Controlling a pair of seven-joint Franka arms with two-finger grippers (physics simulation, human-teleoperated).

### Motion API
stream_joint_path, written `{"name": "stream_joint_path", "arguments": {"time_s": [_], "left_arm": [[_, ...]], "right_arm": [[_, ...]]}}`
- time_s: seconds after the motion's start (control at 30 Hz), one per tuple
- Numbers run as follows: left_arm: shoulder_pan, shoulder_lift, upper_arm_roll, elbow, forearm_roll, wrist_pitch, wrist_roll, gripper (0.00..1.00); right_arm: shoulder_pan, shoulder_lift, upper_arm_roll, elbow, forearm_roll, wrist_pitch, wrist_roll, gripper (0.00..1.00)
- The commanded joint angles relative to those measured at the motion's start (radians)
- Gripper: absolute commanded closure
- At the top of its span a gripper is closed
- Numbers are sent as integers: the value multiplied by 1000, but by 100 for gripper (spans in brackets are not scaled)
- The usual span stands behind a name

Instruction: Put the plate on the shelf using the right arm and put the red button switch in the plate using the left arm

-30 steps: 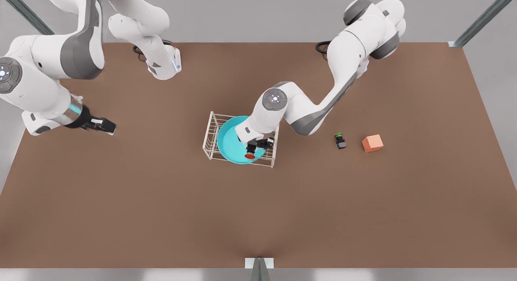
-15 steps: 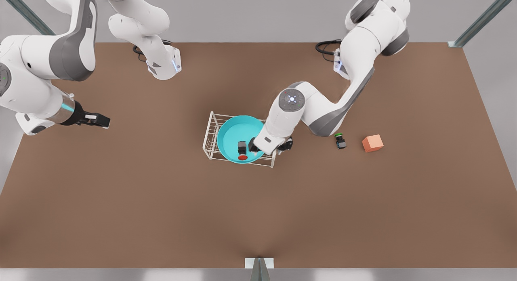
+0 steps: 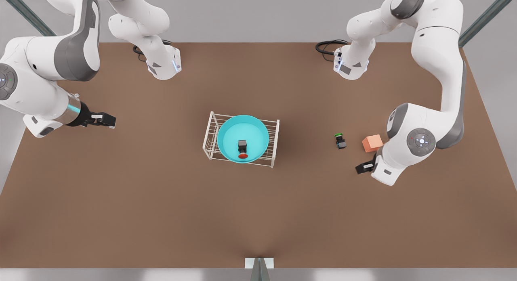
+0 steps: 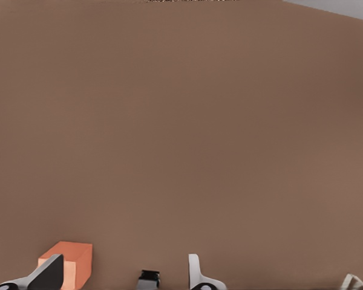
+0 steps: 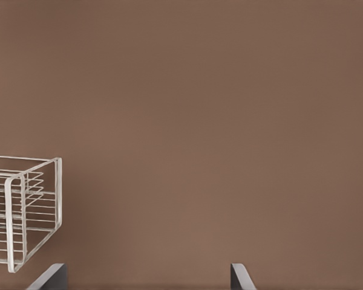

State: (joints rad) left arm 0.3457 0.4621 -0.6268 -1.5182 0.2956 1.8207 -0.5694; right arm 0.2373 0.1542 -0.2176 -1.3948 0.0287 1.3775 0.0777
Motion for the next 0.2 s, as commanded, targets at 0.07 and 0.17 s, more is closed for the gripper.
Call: {"name": "stream_joint_path", "arguments": {"time_s": [0.07, 0.17], "left_arm": [[42, -3, -4, 4, -50, 8, 427, 0], [38, -3, -13, 39, -26, 8, 445, 0]], "right_arm": [[0, -1, 0, 0, 0, 2, -30, 0], [0, -1, 1, 0, 0, 2, -30, 0]]}}
